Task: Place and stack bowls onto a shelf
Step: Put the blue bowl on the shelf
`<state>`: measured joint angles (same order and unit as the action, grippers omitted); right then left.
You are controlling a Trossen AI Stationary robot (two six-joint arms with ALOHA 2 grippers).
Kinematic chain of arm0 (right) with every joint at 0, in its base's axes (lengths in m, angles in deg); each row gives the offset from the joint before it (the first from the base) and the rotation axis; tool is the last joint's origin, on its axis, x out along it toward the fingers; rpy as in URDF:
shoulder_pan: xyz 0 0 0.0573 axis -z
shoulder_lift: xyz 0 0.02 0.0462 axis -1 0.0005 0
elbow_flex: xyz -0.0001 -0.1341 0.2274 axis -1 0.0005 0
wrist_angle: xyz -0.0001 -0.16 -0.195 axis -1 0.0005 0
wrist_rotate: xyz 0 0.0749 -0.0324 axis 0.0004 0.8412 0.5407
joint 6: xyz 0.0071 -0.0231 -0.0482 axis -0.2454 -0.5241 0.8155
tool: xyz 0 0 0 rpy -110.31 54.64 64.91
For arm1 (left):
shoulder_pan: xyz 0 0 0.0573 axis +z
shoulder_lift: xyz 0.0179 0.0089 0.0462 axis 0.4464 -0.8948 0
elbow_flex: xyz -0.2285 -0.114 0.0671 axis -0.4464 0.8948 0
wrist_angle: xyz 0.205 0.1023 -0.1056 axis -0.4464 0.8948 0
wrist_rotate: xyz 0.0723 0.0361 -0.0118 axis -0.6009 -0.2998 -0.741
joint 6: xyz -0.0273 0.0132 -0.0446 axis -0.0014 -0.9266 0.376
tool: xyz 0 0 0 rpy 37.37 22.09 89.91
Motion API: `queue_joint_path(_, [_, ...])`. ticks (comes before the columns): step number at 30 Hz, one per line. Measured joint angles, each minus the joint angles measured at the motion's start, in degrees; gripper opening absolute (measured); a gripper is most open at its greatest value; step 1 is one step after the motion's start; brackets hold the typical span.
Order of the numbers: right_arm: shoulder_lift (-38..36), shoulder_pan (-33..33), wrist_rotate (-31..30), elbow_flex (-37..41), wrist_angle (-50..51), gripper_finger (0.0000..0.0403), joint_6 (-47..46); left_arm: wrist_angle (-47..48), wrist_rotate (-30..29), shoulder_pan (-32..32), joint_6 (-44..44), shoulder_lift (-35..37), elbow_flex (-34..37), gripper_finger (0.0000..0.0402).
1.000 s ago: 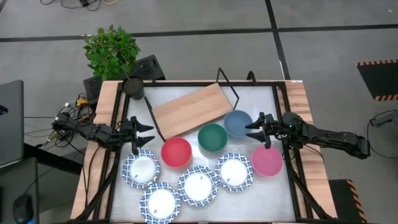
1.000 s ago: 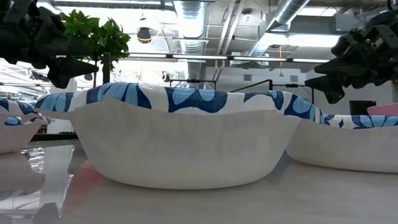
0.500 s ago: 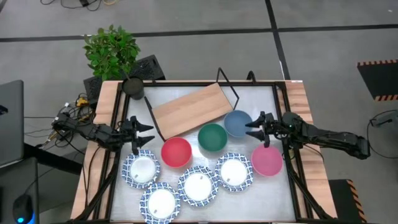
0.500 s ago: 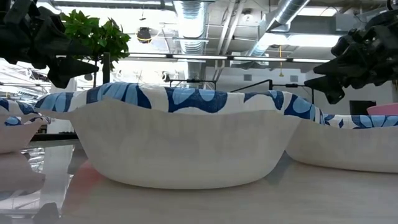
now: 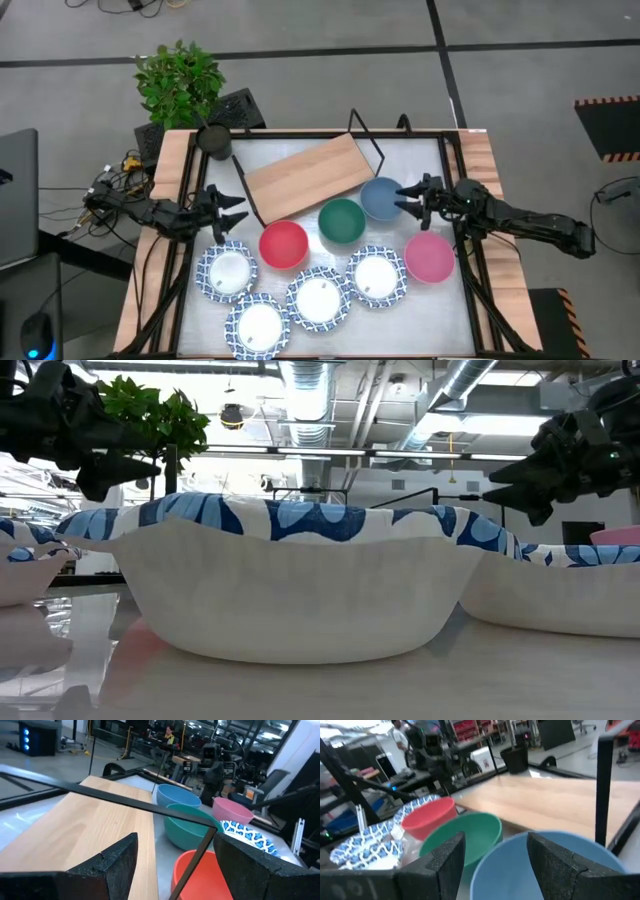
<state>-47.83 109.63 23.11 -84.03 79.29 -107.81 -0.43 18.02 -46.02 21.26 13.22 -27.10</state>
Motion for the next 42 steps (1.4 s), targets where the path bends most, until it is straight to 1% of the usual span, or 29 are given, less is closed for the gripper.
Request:
queue_joint_path(3, [0.03, -0.11, -0.01, 0.0, 0.65, 0.0237, -2.88, 0.0, -0.03, -0.01, 1.61, 0.0, 0.0, 0.0245])
queue_joint_path(7, [0.03, -0.11, -0.21, 0.0, 1.1, 0.0237, -5.52, -0.01, -0.29, -0.01, 0.59, 0.0, 0.0, 0.0245])
queue_joint_path(9, [0.03, 0.12, -2.1, 0.0, 0.74, 0.0237, -5.8, -0.15, -0.92, -0.01, -0.96, 0.02, -0.02, 0.0245])
queue_joint_path(11, [0.0, 0.54, -4.58, -0.07, 0.32, 0.0237, -5.81, -0.15, -3.28, -0.02, -1.54, 0.02, -0.02, 0.0245])
queue_joint_path(13, [0.02, 0.83, -4.97, -0.32, 0.95, 0.0237, -7.01, 0.02, -4.1, 0.0, -0.48, 0.02, -0.07, 0.0245])
queue_joint_path(17, [0.0, 0.85, -4.58, -1.4, 0.11, 0.0237, -11.52, -0.38, -4.2, -0.02, 1.69, 0.01, -0.11, 0.0245])
queue_joint_path(19, [0.03, 0.96, -4.23, -2.7, 0.47, 0.0237, -12.13, -0.51, -4.45, -0.02, 3.98, 0.02, -0.11, 0.0245])
queue_joint_path(22, [0.07, 1.01, -1.77, -7.37, 0.79, 0.0237, -11.19, -0.66, -4.47, -0.02, 6.74, 0.02, -0.13, 0.0245])
queue_joint_path(24, [0.36, 0.93, -1.29, -12.2, 4.34, 0.0237, -8.4, -0.66, -4.5, -0.02, 6.95, 0.02, -0.13, 0.0245])
queue_joint_path(26, [1.66, 0.92, -1.79, -17.75, 12.52, 0.0237, -4.33, -0.66, -4.63, 0.0, 6.84, 0.02, -0.13, 0.0245])
queue_joint_path(27, [2.65, 0.92, -3.21, -20.62, 18.12, 0.0237, -2.32, -0.66, -4.94, 0.0, 6.8, 0.0, -0.13, 0.0245])
queue_joint_path(29, [5.54, 0.94, -8.29, -26.45, 28.89, 0.0237, 0.47, -0.59, -6.02, 0.0, 6.74, 0.01, -0.13, 0.0245])
queue_joint_path(31, [9.16, 0.96, -13.53, -30.96, 38.7, 0.0237, 0.69, -0.16, -6.91, 0.01, 6.74, 0.0, -0.17, 0.0245])
queue_joint_path(33, [12.93, 1.12, -17.47, -34.02, 46.73, 0.0237, -0.93, 0.71, -8.07, 0.02, 6.72, 0.02, -0.17, 0.0245])
queue_joint_path(34, [14.69, 1.18, -19.17, -35.11, 49.76, 0.0237, -3.17, 1.02, -8.71, 0.02, 6.71, 0.02, -0.17, 0.0245])
queue_joint_path(36, [18.24, 1.5, -22.41, -36.28, 53.85, 0.0237, -9.39, 1.49, -10.16, 0.01, 6.72, 0.0, -0.17, 0.0245])
queue_joint_path(38, [21.44, 1.96, -24.33, -36.29, 57.4, 0.0237, -15.12, 1.73, -11.19, 0.02, 6.7, 0.02, -0.17, 0.0245])
queue_joint_path(42, [27.49, 2.93, -24.4, -35.71, 56.79, 0.0237, -17.57, 1.95, -12.1, 0.02, 6.7, 0.01, -0.2, 0.0245])
